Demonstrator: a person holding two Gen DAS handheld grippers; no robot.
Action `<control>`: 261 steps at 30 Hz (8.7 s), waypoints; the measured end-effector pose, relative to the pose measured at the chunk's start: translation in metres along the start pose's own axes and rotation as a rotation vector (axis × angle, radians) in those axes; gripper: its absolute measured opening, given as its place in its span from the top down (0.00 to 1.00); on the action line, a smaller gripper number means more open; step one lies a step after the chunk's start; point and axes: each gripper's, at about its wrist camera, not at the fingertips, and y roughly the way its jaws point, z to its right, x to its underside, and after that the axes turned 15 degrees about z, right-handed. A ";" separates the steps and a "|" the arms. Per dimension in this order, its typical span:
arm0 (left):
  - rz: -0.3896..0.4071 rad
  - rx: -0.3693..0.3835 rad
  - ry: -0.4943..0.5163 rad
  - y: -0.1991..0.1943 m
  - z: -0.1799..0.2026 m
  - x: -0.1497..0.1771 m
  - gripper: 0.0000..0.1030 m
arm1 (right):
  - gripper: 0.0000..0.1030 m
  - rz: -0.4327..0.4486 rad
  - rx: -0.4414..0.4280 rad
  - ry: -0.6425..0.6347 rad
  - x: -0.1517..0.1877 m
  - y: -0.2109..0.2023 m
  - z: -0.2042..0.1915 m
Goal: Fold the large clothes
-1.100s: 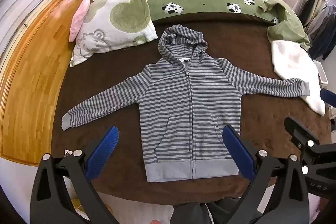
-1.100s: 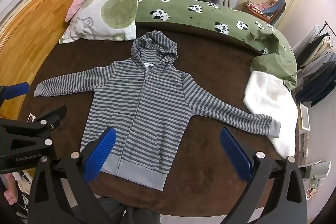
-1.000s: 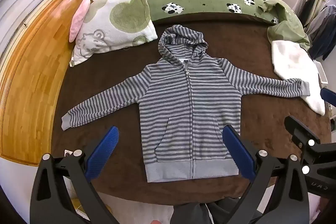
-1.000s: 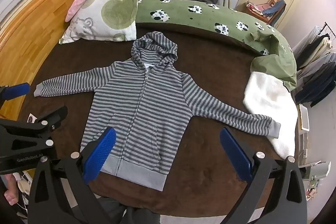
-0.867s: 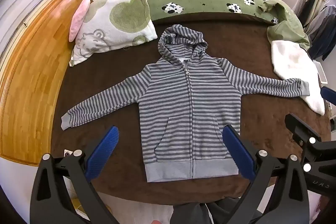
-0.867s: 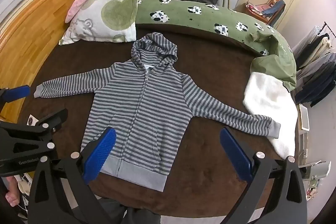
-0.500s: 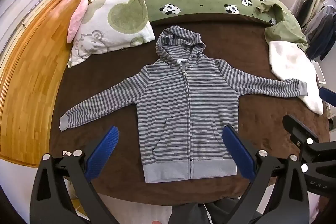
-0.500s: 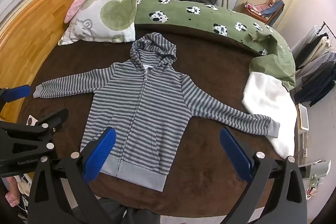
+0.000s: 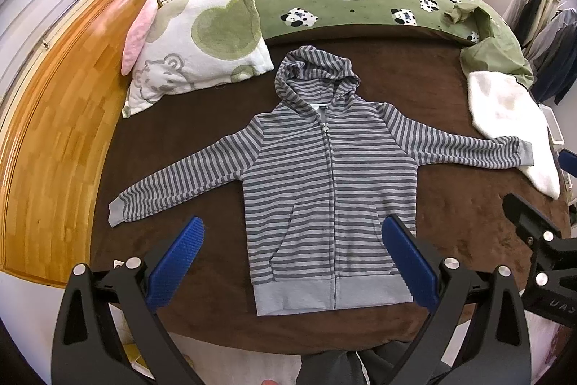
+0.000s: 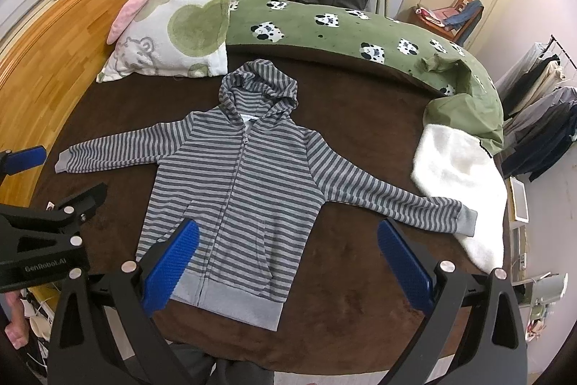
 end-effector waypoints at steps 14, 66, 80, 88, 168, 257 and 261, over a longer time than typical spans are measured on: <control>0.005 -0.020 0.003 0.000 -0.007 -0.002 0.06 | 0.05 -0.001 0.000 0.007 0.003 -0.002 0.003; -0.001 -0.026 0.000 -0.002 -0.017 0.005 0.06 | 0.05 0.000 0.007 0.018 0.009 -0.012 0.006; 0.011 -0.155 -0.217 0.014 -0.089 0.022 0.06 | 0.05 0.029 -0.109 -0.132 -0.020 0.034 -0.044; -0.044 -0.207 -0.360 0.095 -0.204 0.077 0.06 | 0.05 0.004 -0.160 -0.164 -0.026 0.129 -0.136; 0.499 -0.093 -0.760 0.257 -0.431 0.100 0.82 | 0.45 0.001 -0.221 -0.094 0.025 0.466 -0.295; 0.201 0.011 -0.163 0.429 -0.102 0.110 0.06 | 0.39 -0.027 0.088 0.049 0.111 0.430 -0.021; 0.247 0.002 -0.196 0.393 -0.115 0.098 0.06 | 0.28 0.065 -0.017 -0.068 0.065 0.402 -0.063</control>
